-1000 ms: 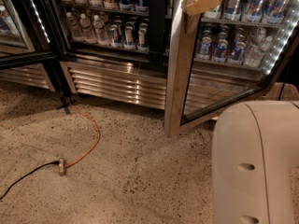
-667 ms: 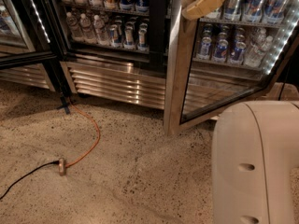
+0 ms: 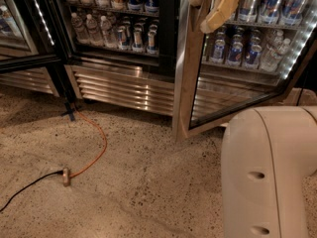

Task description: Open right fridge door

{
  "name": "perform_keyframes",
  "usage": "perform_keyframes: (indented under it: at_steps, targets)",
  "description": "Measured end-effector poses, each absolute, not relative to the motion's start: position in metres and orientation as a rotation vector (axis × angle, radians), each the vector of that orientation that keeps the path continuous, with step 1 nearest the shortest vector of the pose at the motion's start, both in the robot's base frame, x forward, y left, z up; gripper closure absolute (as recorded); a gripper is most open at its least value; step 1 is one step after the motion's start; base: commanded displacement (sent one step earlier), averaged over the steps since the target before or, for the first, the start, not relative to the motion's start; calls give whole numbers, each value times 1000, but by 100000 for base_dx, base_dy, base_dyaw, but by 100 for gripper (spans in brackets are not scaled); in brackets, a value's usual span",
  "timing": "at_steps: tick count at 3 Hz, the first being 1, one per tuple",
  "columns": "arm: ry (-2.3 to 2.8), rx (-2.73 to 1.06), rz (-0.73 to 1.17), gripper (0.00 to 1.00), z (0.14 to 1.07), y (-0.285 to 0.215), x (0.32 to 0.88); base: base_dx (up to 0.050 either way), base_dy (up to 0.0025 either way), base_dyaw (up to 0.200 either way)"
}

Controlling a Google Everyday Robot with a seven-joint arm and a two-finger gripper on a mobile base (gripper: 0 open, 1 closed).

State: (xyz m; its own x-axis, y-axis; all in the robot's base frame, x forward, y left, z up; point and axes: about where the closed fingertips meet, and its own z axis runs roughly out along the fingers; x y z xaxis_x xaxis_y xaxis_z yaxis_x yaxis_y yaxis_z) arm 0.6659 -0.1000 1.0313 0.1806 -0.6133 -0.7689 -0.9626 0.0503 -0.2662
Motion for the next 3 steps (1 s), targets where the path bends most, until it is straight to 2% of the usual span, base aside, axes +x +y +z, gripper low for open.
perform_keyframes:
  at_steps: [1,2,3]
  targets:
    - [1536,-1628,511,4,1036,-107,669,0,0,0]
    - [1536,-1628,511,15,1037,-106,669,0,0,0]
    - [1544,-1616,489,11,1040,-110,667,0,0,0]
